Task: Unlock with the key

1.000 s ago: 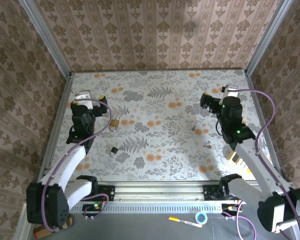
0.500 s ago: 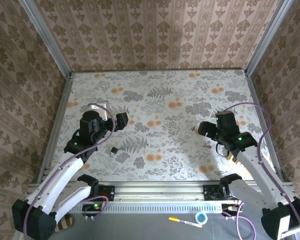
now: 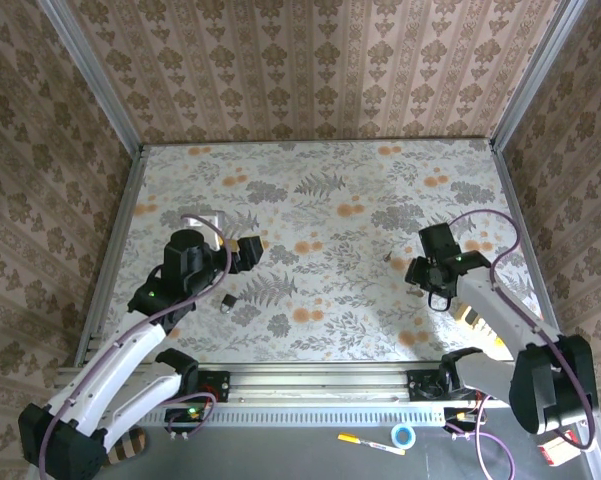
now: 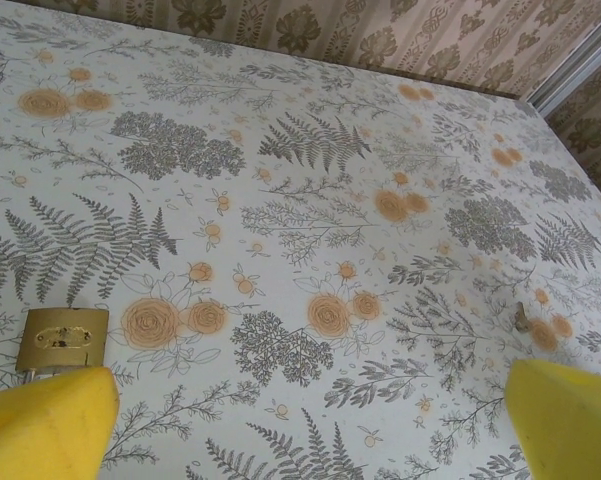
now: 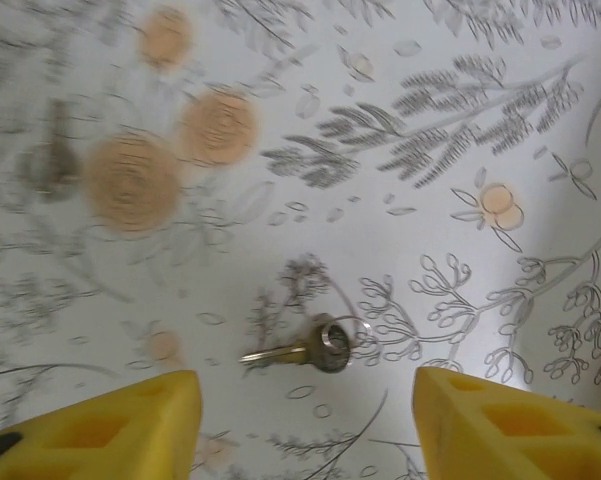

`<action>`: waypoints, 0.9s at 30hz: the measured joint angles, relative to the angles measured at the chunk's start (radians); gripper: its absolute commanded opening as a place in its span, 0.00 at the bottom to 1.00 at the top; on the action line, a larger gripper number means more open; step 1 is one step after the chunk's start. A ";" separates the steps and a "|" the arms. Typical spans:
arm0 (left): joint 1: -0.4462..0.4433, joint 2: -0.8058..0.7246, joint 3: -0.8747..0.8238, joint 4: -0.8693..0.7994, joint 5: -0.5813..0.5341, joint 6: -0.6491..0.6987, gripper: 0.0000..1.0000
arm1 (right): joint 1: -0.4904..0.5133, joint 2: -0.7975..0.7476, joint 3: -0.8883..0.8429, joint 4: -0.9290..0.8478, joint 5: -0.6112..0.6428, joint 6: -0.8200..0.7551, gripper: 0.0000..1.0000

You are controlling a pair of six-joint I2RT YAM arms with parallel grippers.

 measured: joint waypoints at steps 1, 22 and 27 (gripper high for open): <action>0.000 -0.004 -0.001 -0.005 0.000 0.000 1.00 | -0.003 0.017 -0.006 0.001 0.002 0.004 0.51; 0.000 -0.031 -0.020 -0.045 -0.013 0.000 1.00 | -0.073 0.103 -0.050 0.066 -0.001 0.029 0.35; 0.000 -0.042 -0.031 -0.047 -0.020 0.000 1.00 | -0.072 0.121 -0.050 0.077 -0.022 0.025 0.33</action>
